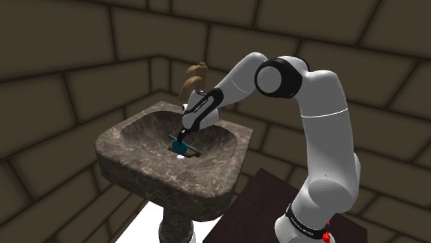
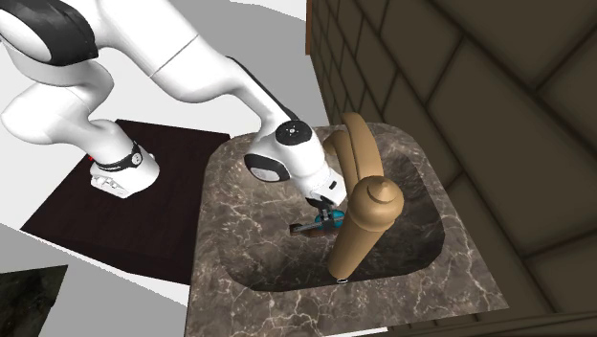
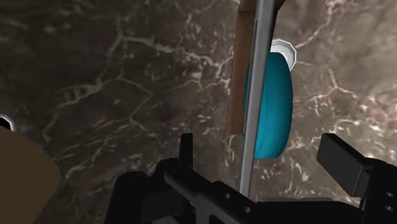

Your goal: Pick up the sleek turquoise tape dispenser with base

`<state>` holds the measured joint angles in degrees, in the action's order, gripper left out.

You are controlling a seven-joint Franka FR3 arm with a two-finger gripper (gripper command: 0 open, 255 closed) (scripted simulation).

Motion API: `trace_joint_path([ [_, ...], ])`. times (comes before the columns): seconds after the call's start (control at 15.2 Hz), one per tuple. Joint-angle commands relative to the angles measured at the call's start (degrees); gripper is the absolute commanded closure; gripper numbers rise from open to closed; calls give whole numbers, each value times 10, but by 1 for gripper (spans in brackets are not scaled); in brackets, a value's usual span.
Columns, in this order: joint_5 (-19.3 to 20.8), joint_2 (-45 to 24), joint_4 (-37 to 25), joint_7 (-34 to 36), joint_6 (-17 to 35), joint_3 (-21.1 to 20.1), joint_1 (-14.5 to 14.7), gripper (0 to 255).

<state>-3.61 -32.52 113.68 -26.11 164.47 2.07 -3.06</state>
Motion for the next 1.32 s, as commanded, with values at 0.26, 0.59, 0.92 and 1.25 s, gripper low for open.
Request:
trace_joint_path([
  [0.26, -2, -51, -23, -2, -25, -5, -3, 0],
  [0.59, -2, -55, -25, -2, -23, -6, -3, 255],
  [0.92, -2, -55, -25, -2, -23, -6, -3, 255],
  [1.25, -1, -41, -20, -2, -32, -5, -2, 255],
])
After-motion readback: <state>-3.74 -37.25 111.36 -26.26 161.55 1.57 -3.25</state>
